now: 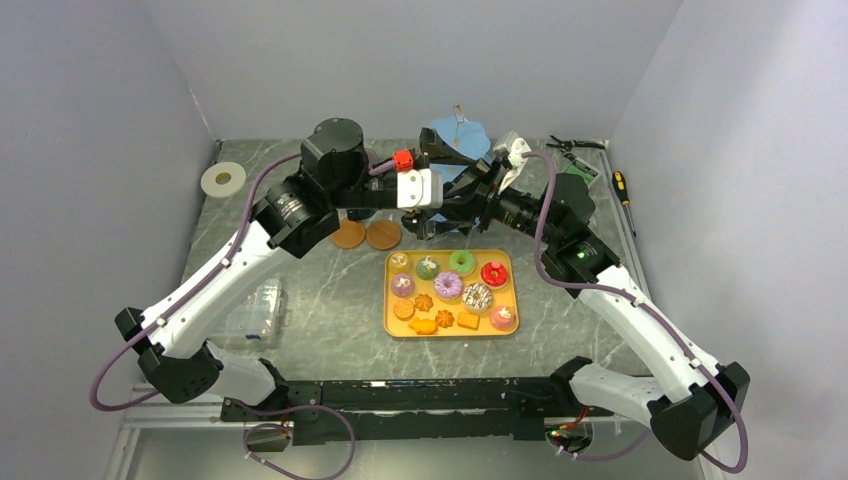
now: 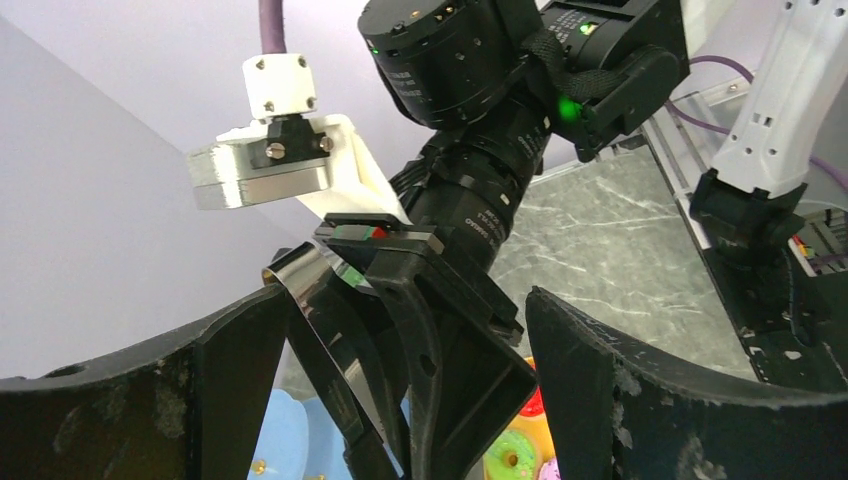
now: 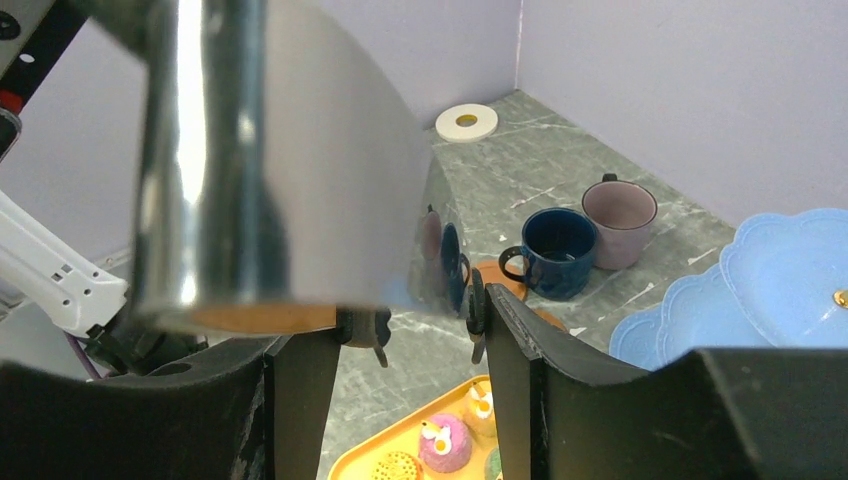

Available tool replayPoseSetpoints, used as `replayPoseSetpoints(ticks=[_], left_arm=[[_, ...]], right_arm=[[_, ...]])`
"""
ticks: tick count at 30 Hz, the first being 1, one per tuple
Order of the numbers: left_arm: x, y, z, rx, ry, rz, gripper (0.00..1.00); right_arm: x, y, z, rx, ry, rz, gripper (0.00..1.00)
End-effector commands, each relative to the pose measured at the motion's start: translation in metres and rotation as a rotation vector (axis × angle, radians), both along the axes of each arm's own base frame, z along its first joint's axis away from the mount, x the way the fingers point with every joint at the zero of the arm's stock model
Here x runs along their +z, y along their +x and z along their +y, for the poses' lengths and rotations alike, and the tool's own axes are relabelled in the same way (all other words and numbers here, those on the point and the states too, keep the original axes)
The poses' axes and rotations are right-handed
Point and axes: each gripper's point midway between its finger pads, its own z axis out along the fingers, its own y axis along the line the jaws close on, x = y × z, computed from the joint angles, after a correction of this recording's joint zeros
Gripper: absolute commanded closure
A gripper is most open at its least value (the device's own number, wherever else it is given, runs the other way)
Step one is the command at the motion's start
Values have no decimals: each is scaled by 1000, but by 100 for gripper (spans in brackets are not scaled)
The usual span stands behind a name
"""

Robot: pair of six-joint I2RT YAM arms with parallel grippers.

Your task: Serve the afternoon tea

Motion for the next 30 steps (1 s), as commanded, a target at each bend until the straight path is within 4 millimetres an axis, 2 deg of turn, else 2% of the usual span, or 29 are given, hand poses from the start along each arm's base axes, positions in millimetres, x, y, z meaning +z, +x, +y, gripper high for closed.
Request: replayPoseSetpoints(ticks=[1,5,8,12,18,21,23,30], left_arm=[[10,-16,2,-61,-4,14,7],[13,-21,5,-76,0,11,7],[6,-32,5,-134,37,44,7],[0,-34,6,-147,60,50,7],[19,-26,17,-53,42,30,7],[28,-12,29,75,30,39,7],[26,1,40,183,34,76,7],[2,48,86,490,37,259,7]], right_arm=[[32,-3,-5,-18,37,-87,46],[30,-3,-6,-29,37,-88,46],[30,-3,-6,-25,37,-91,46],[28,-3,-7,-29,25,-87,46],[19,1,-23,-123,6,-101,46],[1,9,-37,-217,-31,-85,46],[-14,12,-46,-270,-55,-66,45],[-76,18,-85,-471,-152,32,42]])
